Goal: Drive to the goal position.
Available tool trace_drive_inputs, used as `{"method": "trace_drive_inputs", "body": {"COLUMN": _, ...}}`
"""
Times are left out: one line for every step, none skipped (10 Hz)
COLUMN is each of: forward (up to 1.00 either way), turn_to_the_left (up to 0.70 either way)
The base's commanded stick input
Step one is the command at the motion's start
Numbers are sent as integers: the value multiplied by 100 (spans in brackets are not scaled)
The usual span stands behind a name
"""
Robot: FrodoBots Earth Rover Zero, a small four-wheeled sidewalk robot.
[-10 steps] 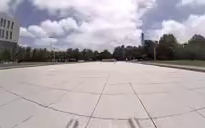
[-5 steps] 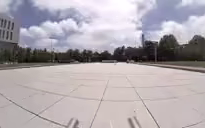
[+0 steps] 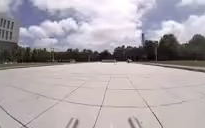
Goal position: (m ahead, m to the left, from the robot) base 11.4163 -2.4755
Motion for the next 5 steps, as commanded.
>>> {"method": "trace_drive_inputs", "body": {"forward": 50, "turn_to_the_left": 0}}
{"method": "trace_drive_inputs", "body": {"forward": 50, "turn_to_the_left": 0}}
{"method": "trace_drive_inputs", "body": {"forward": 50, "turn_to_the_left": 0}}
{"method": "trace_drive_inputs", "body": {"forward": 50, "turn_to_the_left": 0}}
{"method": "trace_drive_inputs", "body": {"forward": 50, "turn_to_the_left": 0}}
